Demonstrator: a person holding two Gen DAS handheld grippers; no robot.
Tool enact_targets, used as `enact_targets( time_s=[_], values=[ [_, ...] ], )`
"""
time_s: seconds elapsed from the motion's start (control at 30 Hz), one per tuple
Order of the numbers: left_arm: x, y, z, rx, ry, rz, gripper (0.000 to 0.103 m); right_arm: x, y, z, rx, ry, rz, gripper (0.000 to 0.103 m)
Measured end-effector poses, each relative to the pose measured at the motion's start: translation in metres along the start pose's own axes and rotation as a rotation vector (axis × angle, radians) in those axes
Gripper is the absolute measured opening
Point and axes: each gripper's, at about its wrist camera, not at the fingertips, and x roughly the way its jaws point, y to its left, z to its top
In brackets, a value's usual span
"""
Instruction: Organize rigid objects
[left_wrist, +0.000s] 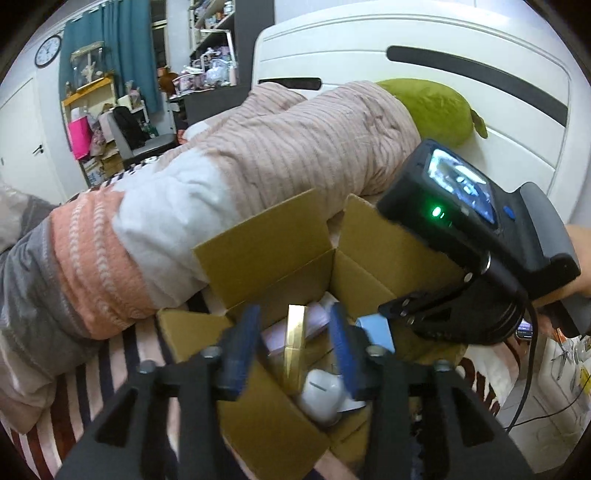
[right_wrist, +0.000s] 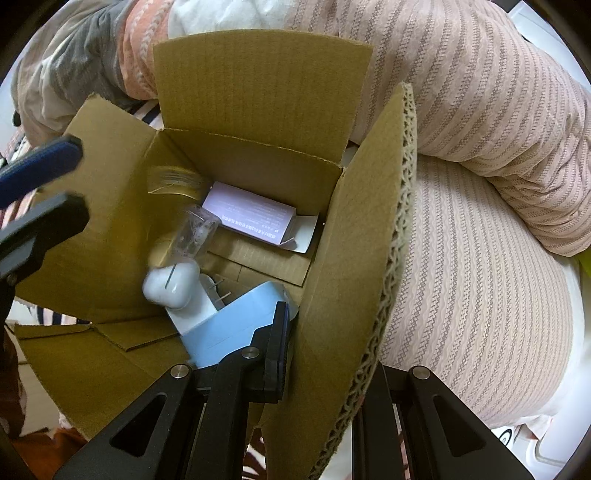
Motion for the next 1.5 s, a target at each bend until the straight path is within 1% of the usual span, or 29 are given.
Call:
enact_targets(
  time_s=[0.03,0.1,0.13,0.2,0.27,0.33,0.37,0.4,0.43,0.47,0.5,0.53,0.57,0.63,0.67,0.7,0.73,0.8,0.87,0.93,1.0,1.03,1.1,1.13,1.2,1.3,1.5],
  values=[
    [-0.002,0.003,-0.001,-0.008,0.002,0.005,0.048,-0.002,0.000,0.001,0.007,-0.009,0.000,0.009],
    [-0.011,0.012,-0.006,-0.029,0.005,0.022,0.064,-0.004,0.001,0.004,0.007,-0.014,-0.005,0.010],
    [-0.017,0.017,-0.008,-0.040,0.003,0.034,0.068,-0.006,0.003,0.005,0.003,-0.016,-0.009,0.012],
    [-0.033,0.030,-0.016,-0.074,-0.004,0.056,0.080,-0.009,0.006,0.005,-0.001,-0.021,-0.019,0.016],
    [-0.046,0.041,-0.022,-0.107,-0.009,0.064,0.086,-0.016,0.010,0.005,-0.001,-0.042,-0.025,0.022],
    [-0.065,0.056,-0.031,-0.150,-0.014,0.073,0.088,-0.030,0.014,0.001,0.001,-0.086,-0.034,0.034],
    [-0.073,0.062,-0.036,-0.167,-0.016,0.086,0.092,-0.038,0.016,-0.001,0.002,-0.111,-0.039,0.037],
    [-0.083,0.067,-0.041,-0.183,-0.020,0.102,0.098,-0.049,0.019,-0.004,0.005,-0.148,-0.049,0.044],
    [-0.089,0.070,-0.044,-0.195,-0.025,0.114,0.100,-0.061,0.023,-0.008,0.007,-0.189,-0.061,0.051],
    [-0.100,0.075,-0.050,-0.212,-0.035,0.130,0.102,-0.070,0.027,-0.012,0.007,-0.222,-0.069,0.055],
    [-0.110,0.080,-0.055,-0.227,-0.046,0.140,0.102,-0.085,0.034,-0.020,0.004,-0.278,-0.078,0.063],
    [-0.118,0.084,-0.061,-0.240,-0.051,0.147,0.102,-0.092,0.039,-0.028,0.000,-0.312,-0.081,0.073],
    [-0.130,0.088,-0.068,-0.257,-0.059,0.160,0.102,-0.104,0.047,-0.037,-0.010,-0.369,-0.079,0.076],
    [-0.145,0.091,-0.079,-0.279,-0.069,0.188,0.102,-0.125,0.067,-0.057,-0.026,-0.475,-0.072,0.093],
    [-0.155,0.093,-0.086,-0.288,-0.075,0.209,0.102,-0.130,0.073,-0.063,-0.029,-0.515,-0.072,0.097],
    [-0.161,0.094,-0.091,-0.294,-0.082,0.226,0.102,-0.135,0.082,-0.072,-0.030,-0.558,-0.072,0.103],
    [-0.169,0.095,-0.098,-0.300,-0.088,0.250,0.102,-0.142,0.094,-0.084,-0.031,-0.618,-0.070,0.103],
    [-0.182,0.094,-0.113,-0.316,-0.096,0.303,0.103,-0.146,0.110,-0.101,-0.027,-0.687,-0.055,0.103],
    [-0.189,0.092,-0.122,-0.329,-0.101,0.322,0.103,-0.147,0.123,-0.113,-0.009,-0.702,-0.041,0.103],
    [-0.196,0.090,-0.132,-0.336,-0.113,0.318,0.103,-0.141,0.136,-0.123,0.005,-0.703,-0.018,0.103],
    [-0.200,0.088,-0.139,-0.337,-0.114,0.316,0.103,-0.139,0.141,-0.129,0.005,-0.740,-0.037,0.103],
    [-0.201,0.087,-0.141,-0.338,-0.111,0.319,0.103,-0.138,0.147,-0.132,-0.006,-0.765,-0.075,0.103],
    [-0.203,0.085,-0.145,-0.342,-0.108,0.323,0.103,-0.138,0.156,-0.135,-0.007,-0.772,-0.141,0.103],
    [-0.203,0.084,-0.145,-0.343,-0.109,0.322,0.102,-0.139,0.157,-0.137,-0.002,-0.776,-0.153,0.103],
    [-0.206,0.082,-0.147,-0.348,-0.113,0.320,0.103,-0.143,0.160,-0.141,0.007,-0.788,-0.135,0.103],
    [-0.209,0.080,-0.149,-0.353,-0.115,0.323,0.103,-0.145,0.158,-0.142,0.027,-0.777,-0.094,0.103],
    [-0.211,0.075,-0.151,-0.355,-0.118,0.335,0.103,-0.146,0.161,-0.146,0.019,-0.771,-0.098,0.103]
  ],
)
